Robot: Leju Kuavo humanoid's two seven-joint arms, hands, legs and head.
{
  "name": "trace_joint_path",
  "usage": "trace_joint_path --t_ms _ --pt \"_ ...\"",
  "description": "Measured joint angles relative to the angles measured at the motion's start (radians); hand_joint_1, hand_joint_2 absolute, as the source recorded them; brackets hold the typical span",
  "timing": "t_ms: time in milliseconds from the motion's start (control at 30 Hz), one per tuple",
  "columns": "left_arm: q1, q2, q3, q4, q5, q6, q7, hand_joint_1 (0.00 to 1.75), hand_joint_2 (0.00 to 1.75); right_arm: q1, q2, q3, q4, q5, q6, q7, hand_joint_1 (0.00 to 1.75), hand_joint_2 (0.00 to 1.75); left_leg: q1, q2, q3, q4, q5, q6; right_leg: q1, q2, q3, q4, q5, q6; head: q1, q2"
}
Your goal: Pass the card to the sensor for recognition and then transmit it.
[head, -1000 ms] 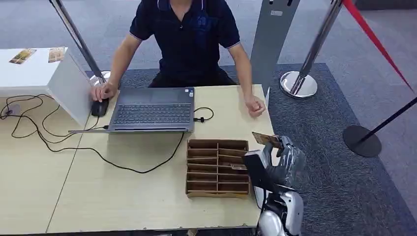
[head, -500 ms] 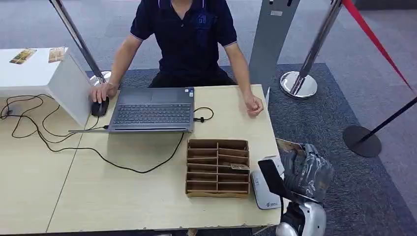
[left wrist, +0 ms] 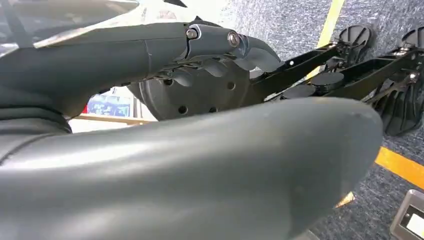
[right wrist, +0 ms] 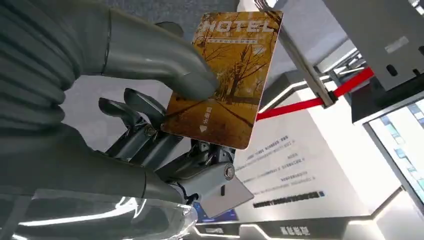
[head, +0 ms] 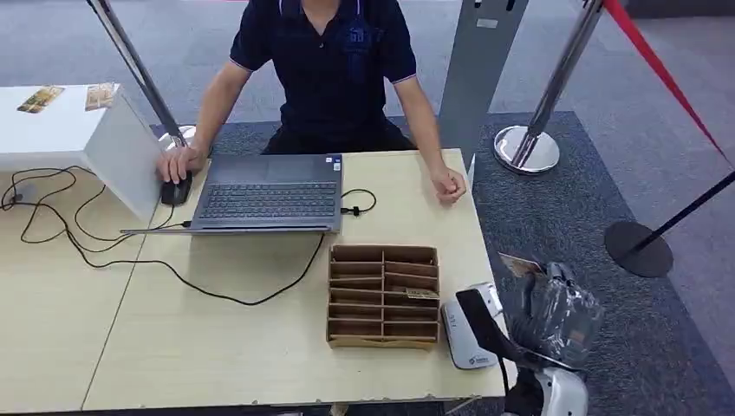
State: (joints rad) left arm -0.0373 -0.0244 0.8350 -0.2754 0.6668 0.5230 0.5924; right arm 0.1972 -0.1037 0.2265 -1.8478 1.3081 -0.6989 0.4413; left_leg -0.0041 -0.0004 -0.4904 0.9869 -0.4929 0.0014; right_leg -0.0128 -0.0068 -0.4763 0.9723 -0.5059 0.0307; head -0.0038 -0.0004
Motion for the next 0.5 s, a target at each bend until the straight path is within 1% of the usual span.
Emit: trace_joint_path --t_ms 233,333,500 --pt "0.0 -0.002 0.0 -0.004 0.0 0.0 -0.006 0.0 0.0 -0.021 -0.07 0.086 -0.004 -0.003 0.0 0.065 1.75 1.75 0.0 0.0 0.0 0.0 0.0 0.0 0.0 0.0 0.0 0.0 0.0 0.0 0.001 0.0" --pt "-0.001 -0.002 0.0 -0.006 0.0 0.0 -0.007 0.0 0.0 -0.031 -0.092 0.122 -0.004 -0.005 0.0 0.076 1.75 1.75 0.0 0.0 0.0 0.0 0.0 0.0 0.0 0.0 0.0 0.0 0.0 0.0 0.001 0.0" --pt "0.0 -0.002 0.0 -0.006 0.0 0.0 -0.008 0.0 0.0 -0.039 -0.114 0.159 -0.004 -0.008 0.0 0.084 1.75 1.75 0.0 0.0 0.0 0.0 0.0 0.0 0.0 0.0 0.0 0.0 0.0 0.0 0.0 0.0"
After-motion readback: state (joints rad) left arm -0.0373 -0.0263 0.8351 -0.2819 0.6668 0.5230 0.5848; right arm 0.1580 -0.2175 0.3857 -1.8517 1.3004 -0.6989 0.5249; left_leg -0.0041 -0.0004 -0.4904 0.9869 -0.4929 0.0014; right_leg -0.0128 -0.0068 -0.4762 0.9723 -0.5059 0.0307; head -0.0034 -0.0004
